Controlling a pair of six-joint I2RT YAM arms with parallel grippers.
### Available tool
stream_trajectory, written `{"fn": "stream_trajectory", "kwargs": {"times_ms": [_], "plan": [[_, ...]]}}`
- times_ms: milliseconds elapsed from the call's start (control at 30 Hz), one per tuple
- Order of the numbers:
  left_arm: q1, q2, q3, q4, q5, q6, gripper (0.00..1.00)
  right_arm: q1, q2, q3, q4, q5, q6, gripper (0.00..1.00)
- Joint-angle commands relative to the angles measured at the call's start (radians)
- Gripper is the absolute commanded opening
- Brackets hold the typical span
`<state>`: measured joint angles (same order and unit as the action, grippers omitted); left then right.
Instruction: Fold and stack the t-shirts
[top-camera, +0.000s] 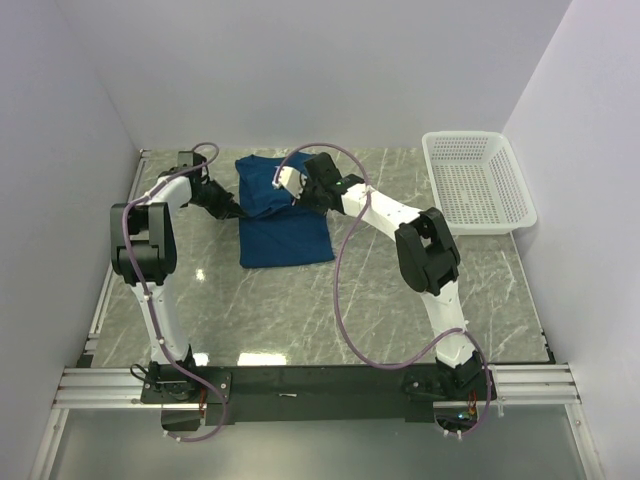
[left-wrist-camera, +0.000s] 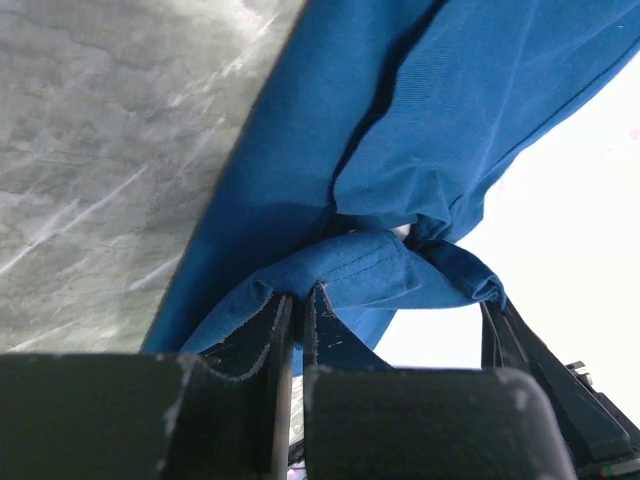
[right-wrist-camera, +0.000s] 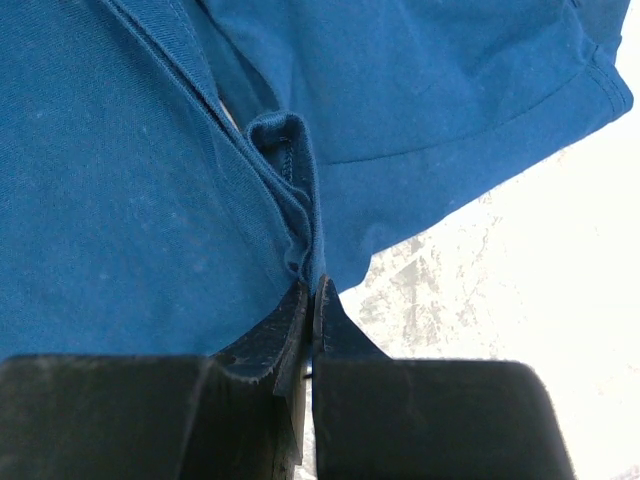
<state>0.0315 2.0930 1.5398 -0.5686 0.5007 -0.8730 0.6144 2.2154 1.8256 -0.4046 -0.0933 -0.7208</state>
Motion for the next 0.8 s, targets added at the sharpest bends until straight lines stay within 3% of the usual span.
{"fn": "stream_trajectory", "kwargs": {"times_ms": [0,33,67,133,167,267,333,367,467,500,600,667,767], "plan": [[0.005,0.004,0.054,0.004,0.019,0.019,0.01,-0.008,0.006,0.06,0.033,0.023,0.021,0.0],[0.007,0.007,0.055,0.009,0.024,0.022,0.01,-0.008,0.007,0.063,0.036,0.033,0.024,0.0],[0.007,0.007,0.056,0.015,0.054,0.022,0.03,-0.008,0.009,0.064,0.041,0.041,0.03,0.06],[0.018,-0.001,0.036,0.084,0.106,0.012,0.18,-0.007,0.007,0.049,0.097,0.079,0.073,0.36],[0.024,-0.01,0.02,0.116,0.142,0.003,0.22,-0.008,0.004,0.04,0.134,0.154,0.102,0.62],[0.051,-0.102,-0.035,0.226,0.142,-0.021,0.48,-0.01,-0.026,0.011,0.226,0.22,0.179,0.82],[0.067,-0.192,-0.067,0.259,0.09,0.006,0.69,-0.021,-0.065,0.0,0.228,0.19,0.213,0.85],[0.07,-0.249,-0.079,0.263,0.078,0.017,0.69,-0.025,-0.075,0.0,0.218,0.169,0.221,0.85],[0.073,-0.354,-0.144,0.251,0.036,0.084,0.7,-0.056,-0.137,-0.012,0.062,-0.088,0.143,0.86],[0.074,-0.376,-0.202,0.248,0.054,0.094,0.7,-0.073,-0.178,-0.035,-0.082,-0.34,-0.014,0.85],[0.07,-0.461,-0.361,0.237,0.096,0.097,0.68,-0.076,-0.267,-0.174,-0.317,-0.563,-0.394,0.83],[0.055,-0.529,-0.461,0.253,0.133,0.082,0.67,-0.056,-0.315,-0.282,-0.31,-0.533,-0.486,0.82],[0.005,-0.592,-0.646,0.239,0.101,0.068,0.68,-0.021,-0.384,-0.451,-0.133,-0.418,-0.464,0.82]]}}
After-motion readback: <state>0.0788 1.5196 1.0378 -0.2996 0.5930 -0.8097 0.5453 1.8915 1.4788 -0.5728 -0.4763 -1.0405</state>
